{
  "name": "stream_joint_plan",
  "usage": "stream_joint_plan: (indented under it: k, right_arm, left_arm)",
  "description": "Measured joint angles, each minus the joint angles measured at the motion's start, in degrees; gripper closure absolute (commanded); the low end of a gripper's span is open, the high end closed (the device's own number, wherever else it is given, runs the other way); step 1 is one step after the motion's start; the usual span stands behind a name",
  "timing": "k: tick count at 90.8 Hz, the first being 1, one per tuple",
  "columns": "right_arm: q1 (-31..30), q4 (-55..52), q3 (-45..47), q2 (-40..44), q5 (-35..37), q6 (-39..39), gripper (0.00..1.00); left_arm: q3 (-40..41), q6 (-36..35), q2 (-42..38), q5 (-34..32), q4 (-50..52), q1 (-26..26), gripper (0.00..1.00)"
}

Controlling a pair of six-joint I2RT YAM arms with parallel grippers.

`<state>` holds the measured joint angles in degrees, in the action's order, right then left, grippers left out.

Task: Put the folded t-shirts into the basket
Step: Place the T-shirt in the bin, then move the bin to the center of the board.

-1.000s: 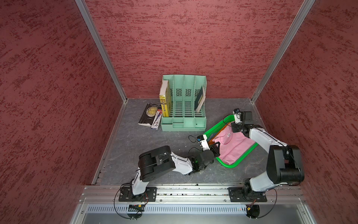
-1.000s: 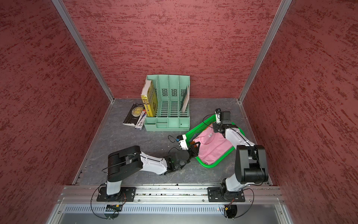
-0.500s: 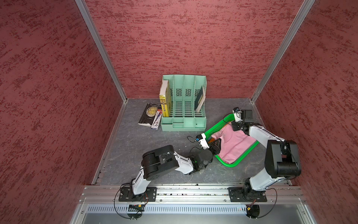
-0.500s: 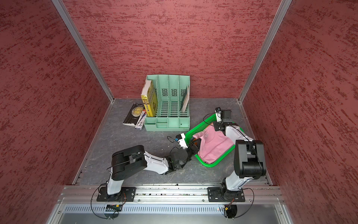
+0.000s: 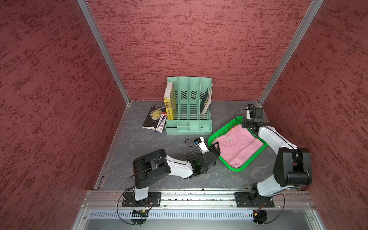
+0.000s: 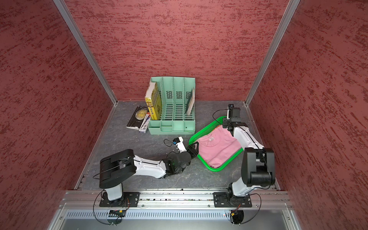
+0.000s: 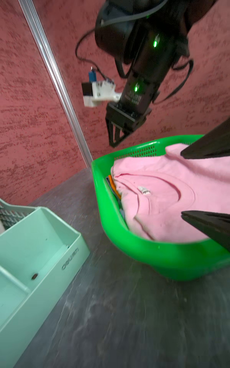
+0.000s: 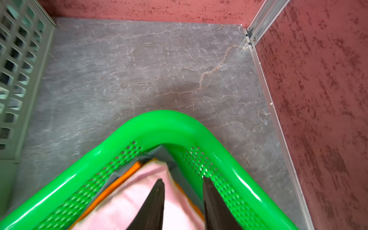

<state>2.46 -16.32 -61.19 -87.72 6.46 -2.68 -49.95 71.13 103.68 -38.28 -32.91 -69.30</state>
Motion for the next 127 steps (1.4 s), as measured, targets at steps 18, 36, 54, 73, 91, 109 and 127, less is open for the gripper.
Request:
stream_joint_plan:
  k: [18,36,54,73,91,109,127]
  right_arm:
    - [-0.79,-10.12,-0.11,8.79,-3.1,10.27,0.65]
    - [-1.95,-20.13,-0.09,10.12,-12.66,18.12,0.68]
    - [-18.97,-23.63,5.53,12.37,-20.37,21.22,0.69]
    - [-32.37,-25.9,9.75,15.5,-20.79,25.51,0.69]
    - [-39.78,-25.33,9.79,12.33,-18.75,28.33,0.69]
    - [-47.54,-19.56,5.03,3.13,-21.2,29.9,0.68]
    - [-58.73,-13.44,-7.56,-11.06,-24.3,33.92,0.67]
  left_arm:
    - [-2.05,-4.31,-5.27,-0.79,19.06,1.64,0.49]
    - [-2.25,-11.23,-8.46,4.74,31.82,5.49,0.49]
    - [0.39,-14.29,-18.36,9.03,42.69,9.88,0.38]
    - [7.1,-17.88,-31.52,12.9,50.88,20.41,0.28]
    - [18.38,-20.04,-44.19,20.57,50.51,31.85,0.2]
    - [19.69,-23.87,-49.11,25.92,52.41,39.98,0.16]
    - [19.87,-30.27,-53.16,28.92,53.53,47.12,0.0]
